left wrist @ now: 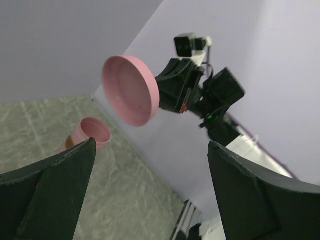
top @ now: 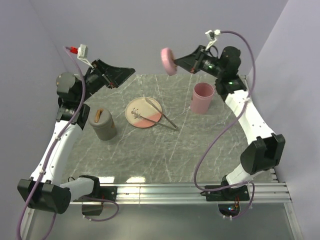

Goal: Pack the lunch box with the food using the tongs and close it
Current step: Close the box lid on the packing box.

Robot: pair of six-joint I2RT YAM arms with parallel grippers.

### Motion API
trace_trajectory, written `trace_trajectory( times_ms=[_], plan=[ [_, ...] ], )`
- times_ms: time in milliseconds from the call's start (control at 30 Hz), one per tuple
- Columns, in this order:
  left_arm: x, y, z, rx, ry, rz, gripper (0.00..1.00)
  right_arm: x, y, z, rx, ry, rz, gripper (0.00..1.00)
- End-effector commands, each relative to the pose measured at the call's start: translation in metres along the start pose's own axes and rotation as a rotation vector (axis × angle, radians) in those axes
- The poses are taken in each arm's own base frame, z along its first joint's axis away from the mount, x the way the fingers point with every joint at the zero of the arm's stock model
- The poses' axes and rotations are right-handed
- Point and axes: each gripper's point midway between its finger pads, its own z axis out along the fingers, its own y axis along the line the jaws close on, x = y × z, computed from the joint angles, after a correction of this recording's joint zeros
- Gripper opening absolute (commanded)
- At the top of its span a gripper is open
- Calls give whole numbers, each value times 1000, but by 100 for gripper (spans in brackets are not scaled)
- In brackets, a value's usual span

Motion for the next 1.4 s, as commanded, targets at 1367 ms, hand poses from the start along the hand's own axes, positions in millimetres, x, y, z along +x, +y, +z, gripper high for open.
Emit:
trace_trajectory(
  times_ms=[1367],
  plan=[
    [30, 70, -39, -299, 315, 548, 99, 38, -238, -159, 913, 593, -482, 0]
  ],
)
